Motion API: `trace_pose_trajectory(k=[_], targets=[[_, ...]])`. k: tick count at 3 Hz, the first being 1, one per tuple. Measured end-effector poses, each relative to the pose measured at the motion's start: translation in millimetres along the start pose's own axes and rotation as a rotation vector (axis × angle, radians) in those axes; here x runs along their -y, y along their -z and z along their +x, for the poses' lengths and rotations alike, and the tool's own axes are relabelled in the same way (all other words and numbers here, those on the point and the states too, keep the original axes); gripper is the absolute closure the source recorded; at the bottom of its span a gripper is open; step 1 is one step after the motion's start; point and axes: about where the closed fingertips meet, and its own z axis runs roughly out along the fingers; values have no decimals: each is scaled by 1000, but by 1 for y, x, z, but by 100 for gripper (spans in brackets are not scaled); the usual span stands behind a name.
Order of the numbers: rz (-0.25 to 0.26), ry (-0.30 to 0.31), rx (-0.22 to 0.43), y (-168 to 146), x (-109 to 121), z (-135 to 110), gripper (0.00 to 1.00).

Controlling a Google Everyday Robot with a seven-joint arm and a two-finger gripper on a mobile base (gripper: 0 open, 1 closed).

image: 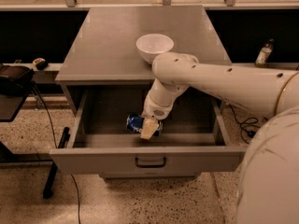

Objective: Place pepsi can into top drawer

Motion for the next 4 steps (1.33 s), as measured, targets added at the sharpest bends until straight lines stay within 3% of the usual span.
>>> trace_pose_trajectory(k=[3, 4], targets=[[0, 0, 0, 0, 0, 0, 12], [0, 0, 0, 0, 0, 0, 0]])
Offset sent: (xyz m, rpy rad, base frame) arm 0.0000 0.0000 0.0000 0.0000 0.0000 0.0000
